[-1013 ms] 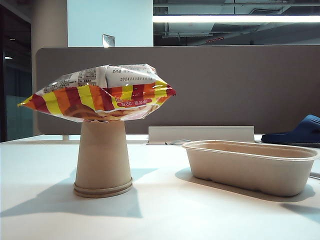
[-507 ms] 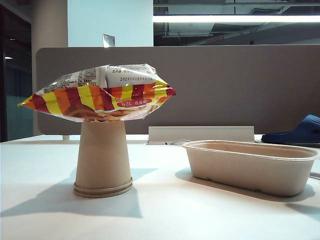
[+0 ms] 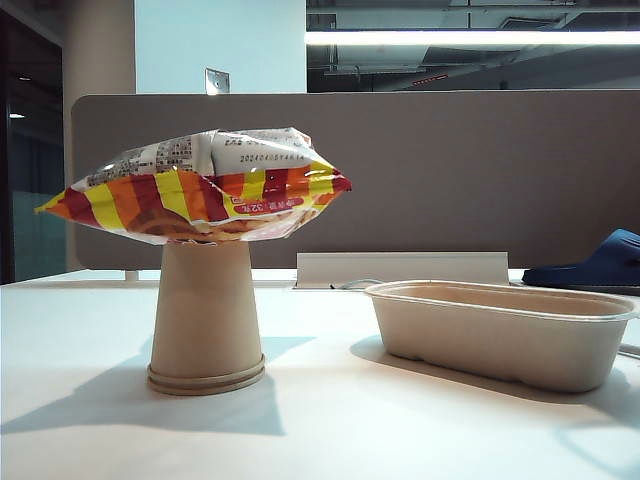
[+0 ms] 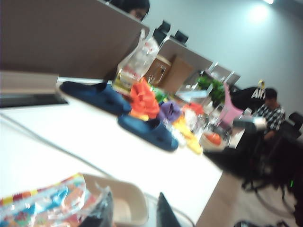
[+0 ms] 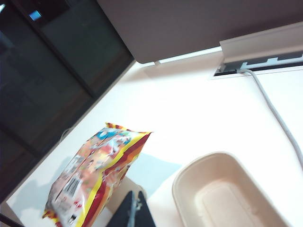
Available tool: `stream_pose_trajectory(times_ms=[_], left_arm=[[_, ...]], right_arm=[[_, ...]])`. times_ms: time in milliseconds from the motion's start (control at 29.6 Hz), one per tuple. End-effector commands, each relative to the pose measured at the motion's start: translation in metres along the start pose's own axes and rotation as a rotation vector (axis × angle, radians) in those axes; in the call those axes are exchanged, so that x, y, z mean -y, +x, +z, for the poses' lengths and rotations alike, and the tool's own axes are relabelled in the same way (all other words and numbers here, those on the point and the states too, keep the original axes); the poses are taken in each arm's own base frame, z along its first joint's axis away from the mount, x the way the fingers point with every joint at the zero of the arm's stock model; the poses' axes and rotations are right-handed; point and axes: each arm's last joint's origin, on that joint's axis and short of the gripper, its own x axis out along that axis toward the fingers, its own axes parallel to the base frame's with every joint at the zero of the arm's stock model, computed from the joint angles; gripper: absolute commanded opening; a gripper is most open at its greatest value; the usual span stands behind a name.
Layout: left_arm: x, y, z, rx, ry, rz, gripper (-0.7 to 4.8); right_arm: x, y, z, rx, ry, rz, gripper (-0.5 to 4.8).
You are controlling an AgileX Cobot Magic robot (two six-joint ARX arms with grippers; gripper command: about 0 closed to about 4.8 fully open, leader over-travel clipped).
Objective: Pick up a bag of chips and put them in the box.
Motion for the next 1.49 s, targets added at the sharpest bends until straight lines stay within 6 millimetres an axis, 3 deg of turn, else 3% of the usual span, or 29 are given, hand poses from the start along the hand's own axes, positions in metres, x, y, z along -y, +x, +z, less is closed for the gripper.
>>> stream_pose_trajectory(times_ms=[34, 270, 338, 439, 540, 709, 878, 1216, 1486], left_arm=[[0.001, 0.009, -0.010, -0.061, 0.056, 0.011, 1.21], [0.005, 0.042, -0.040, -0.258, 0.113, 0.092, 1.34], [0.007, 0.051, -0.048, -0.311, 0.121, 0.112, 1.69], [0.010, 0.063, -0.059, -0.381, 0.134, 0.127, 2.88], [0.008, 0.066, -0.062, -0.403, 0.149, 0.156, 2.92], [0.005, 0.065, -0.061, -0.390, 0.196, 0.251, 2.99], [0.000, 0.062, -0.066, -0.441, 0.203, 0.335, 3.82], [-0.020, 0.048, -0.061, -0.458, 0.060, 0.271, 3.83], [-0.064, 0.027, -0.049, -0.395, -0.181, 0.134, 4.09]], right_arm=[[-0.001, 0.008, 0.016, -0.017, -0.036, -0.007, -0.01], [0.001, 0.028, 0.030, -0.104, 0.000, 0.037, -0.02], [0.001, 0.036, 0.028, -0.151, 0.015, 0.067, -0.01], [-0.002, 0.048, 0.021, -0.227, 0.031, 0.112, -0.01], [-0.007, 0.062, 0.012, -0.305, 0.034, 0.149, -0.01], [-0.022, 0.087, -0.005, -0.401, 0.006, 0.220, 0.00], [-0.031, 0.108, -0.020, -0.454, -0.019, 0.214, 0.00], [-0.030, 0.109, -0.017, -0.417, -0.029, 0.196, 0.00], [-0.030, 0.110, -0.017, -0.419, -0.029, 0.199, 0.00]])
